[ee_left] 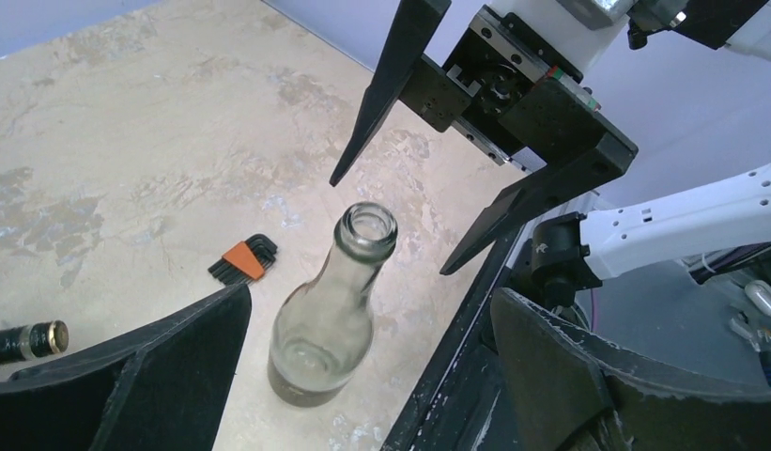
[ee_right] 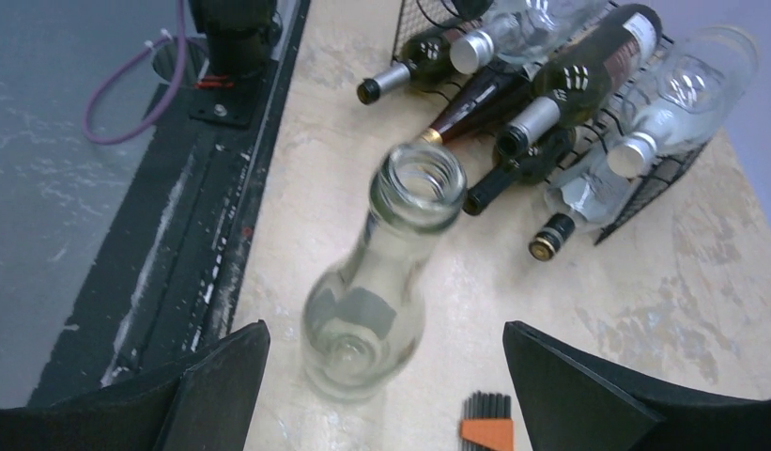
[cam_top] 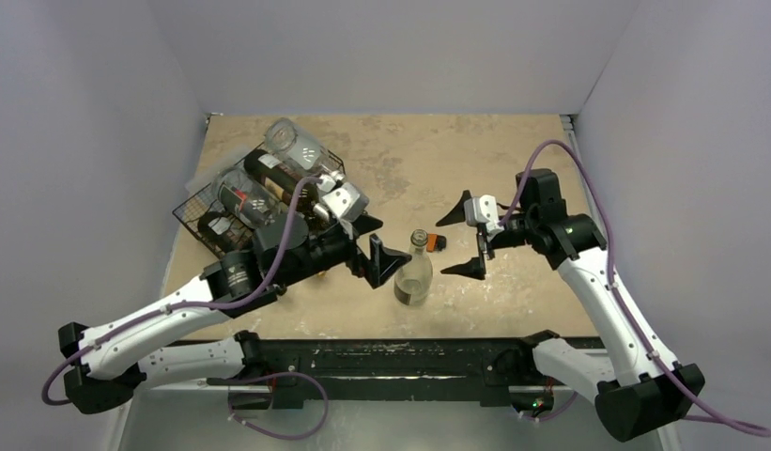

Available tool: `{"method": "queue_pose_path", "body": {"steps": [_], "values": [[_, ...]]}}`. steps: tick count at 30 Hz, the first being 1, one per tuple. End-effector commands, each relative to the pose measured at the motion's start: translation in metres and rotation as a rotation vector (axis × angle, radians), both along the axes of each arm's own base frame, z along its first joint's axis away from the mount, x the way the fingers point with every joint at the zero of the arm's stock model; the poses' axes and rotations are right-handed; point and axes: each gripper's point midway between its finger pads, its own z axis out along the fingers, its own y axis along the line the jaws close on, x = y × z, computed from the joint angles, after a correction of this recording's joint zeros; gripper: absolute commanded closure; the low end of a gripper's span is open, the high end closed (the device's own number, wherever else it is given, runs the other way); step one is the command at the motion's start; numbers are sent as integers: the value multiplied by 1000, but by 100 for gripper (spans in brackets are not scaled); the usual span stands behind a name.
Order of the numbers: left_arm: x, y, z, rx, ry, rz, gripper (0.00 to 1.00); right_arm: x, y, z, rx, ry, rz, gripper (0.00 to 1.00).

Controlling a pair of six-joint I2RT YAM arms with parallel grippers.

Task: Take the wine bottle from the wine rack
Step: Place the wine bottle at the center of the board, then pick up the wine bottle from the center of the board.

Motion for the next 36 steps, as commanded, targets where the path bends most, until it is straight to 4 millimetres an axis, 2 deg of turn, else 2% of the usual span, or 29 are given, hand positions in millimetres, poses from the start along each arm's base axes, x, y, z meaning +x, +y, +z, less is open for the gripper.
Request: {"method": "queue_pose_path", "body": {"steps": [1, 9, 15, 19, 27, 31, 36], "values": [[-10, 25, -1, -67, 43, 37, 0, -9, 17, 16, 5, 63, -6, 1], [-17, 82, -35, -131, 131, 191, 0, -10, 35, 18, 16, 146, 26, 1], [-23, 106, -64, -126, 180, 248, 0, -9, 47, 20, 27, 168, 61, 6], [-26, 113, -76, -122, 216, 271, 0, -9, 53, 22, 24, 169, 79, 11], [-24, 116, -95, -88, 264, 307, 0, -11, 64, 22, 19, 165, 113, 24], [-24, 116, -95, -84, 261, 310, 0, -12, 67, 20, 19, 162, 121, 33], [-23, 117, -88, -71, 230, 301, 0, -11, 68, 22, 23, 153, 120, 49]]}}
